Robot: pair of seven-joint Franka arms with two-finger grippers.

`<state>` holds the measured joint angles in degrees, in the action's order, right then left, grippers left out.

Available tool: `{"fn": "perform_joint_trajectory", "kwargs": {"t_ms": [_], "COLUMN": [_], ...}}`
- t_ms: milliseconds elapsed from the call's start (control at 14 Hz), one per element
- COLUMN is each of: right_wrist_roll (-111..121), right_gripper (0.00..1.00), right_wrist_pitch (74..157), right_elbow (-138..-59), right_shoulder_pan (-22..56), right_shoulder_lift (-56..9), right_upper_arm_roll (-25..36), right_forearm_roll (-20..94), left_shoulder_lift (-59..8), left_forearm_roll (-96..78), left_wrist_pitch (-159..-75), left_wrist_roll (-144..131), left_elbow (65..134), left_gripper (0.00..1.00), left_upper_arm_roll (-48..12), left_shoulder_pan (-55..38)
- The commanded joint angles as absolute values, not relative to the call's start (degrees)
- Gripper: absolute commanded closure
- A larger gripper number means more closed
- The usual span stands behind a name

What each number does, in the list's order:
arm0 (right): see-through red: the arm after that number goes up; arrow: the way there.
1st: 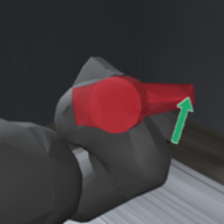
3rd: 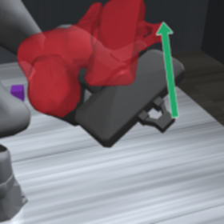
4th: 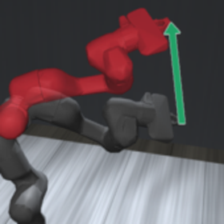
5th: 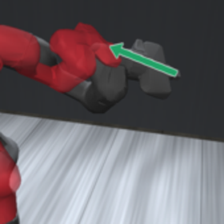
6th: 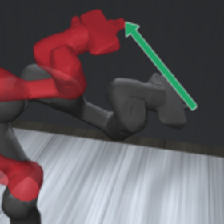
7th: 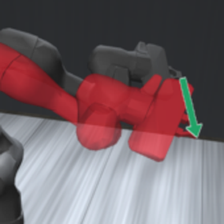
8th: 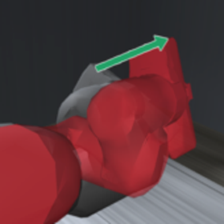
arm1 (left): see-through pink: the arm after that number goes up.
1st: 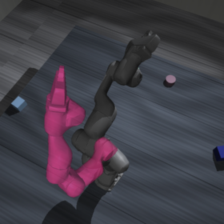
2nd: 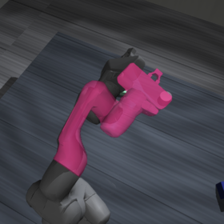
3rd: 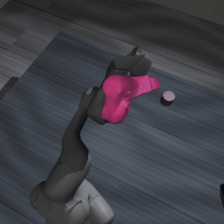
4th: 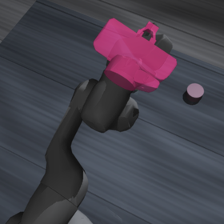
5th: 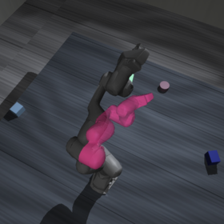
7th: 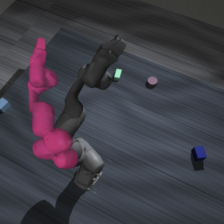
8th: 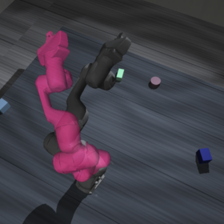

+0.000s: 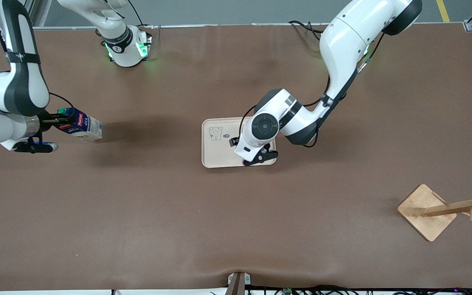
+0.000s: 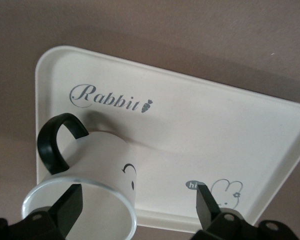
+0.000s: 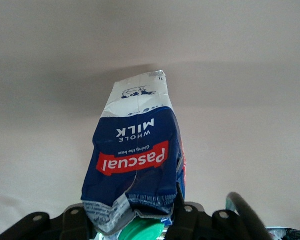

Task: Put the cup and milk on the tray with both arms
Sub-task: 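Carry the mug onto the tray with the left gripper, then release the mug and withdraw the left gripper while the right carries milk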

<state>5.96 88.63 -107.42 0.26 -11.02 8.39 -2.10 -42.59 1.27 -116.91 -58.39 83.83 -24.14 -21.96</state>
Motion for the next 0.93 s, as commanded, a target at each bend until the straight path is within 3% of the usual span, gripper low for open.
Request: {"fn": "perform_joint_trajectory", "kwargs": {"t_ms": [0,357,571,857], "right_wrist_roll": [6.59,-1.80,-15.24,-23.79], "right_gripper": [1.00,1.00,1.00,1.00], "right_wrist_pitch": [85.18,85.24,86.92,97.35], "right_elbow": [-102.94,-99.58,-96.96,-95.54], "right_shoulder_pan": [0.79,7.89,18.33,31.09], "right_shoulder_lift": [-10.63,-10.98,-12.21,-16.60], "right_upper_arm_roll": [8.17,7.65,7.65,7.73], "right_forearm_roll": [-2.03,7.19,7.91,13.86], "left_shoulder_lift": [-35.53,-24.28,-19.18,-15.04], "left_forearm_roll": [2.72,2.72,7.35,14.24], "left_wrist_pitch": [-111.99,-99.87,-96.43,-95.63], "left_wrist_roll": [-58.71,-45.28,-36.68,-23.67], "left_elbow": [84.55,84.46,84.55,84.46], "left_gripper": [0.00,0.00,0.00,0.00], "left_upper_arm_roll": [-22.77,-22.15,-22.32,-22.24], "left_shoulder_pan": [-20.49,-7.41,0.51,6.75]}}
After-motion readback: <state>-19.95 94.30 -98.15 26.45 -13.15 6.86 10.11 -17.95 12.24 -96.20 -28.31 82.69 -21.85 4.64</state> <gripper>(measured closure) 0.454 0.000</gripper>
